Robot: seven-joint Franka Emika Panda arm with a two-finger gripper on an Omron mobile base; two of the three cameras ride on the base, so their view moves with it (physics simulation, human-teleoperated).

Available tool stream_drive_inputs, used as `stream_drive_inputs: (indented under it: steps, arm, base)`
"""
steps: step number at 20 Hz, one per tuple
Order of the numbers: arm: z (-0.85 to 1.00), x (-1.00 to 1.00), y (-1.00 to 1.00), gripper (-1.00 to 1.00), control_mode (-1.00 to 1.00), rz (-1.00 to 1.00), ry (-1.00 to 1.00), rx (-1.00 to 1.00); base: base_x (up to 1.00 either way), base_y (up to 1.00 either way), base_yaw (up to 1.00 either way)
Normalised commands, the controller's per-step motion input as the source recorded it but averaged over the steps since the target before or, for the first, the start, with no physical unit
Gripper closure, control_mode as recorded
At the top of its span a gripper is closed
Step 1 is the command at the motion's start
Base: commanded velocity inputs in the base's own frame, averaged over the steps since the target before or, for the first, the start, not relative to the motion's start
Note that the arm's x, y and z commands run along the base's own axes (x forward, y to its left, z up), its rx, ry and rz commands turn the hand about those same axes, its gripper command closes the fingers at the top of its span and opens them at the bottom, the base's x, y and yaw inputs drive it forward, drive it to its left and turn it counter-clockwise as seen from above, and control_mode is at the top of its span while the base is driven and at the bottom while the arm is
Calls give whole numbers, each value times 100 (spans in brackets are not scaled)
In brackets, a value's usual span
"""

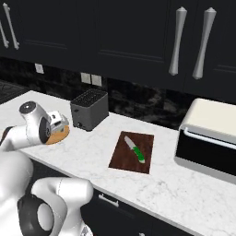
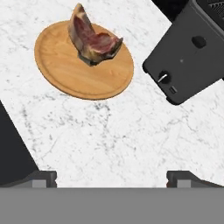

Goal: Pick up the knife from the drawer and place it on the cutting board. Then place the meat from the plate to the cutting board.

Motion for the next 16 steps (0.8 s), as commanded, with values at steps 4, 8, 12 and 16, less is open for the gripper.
stream_drive_inputs:
  steps: [4, 8, 12, 16]
  arm:
    - [18, 0, 69, -100, -100, 2, 0, 0]
    - [10, 0, 63, -100, -100, 0, 0, 0]
    - [1, 2, 60, -100, -100, 0, 0, 0]
    - [0, 15, 35, -100, -100, 0, 0, 0]
  base:
    - [0, 0, 0]
    - [0, 0, 0]
    - [0, 0, 0]
    - [0, 0, 0]
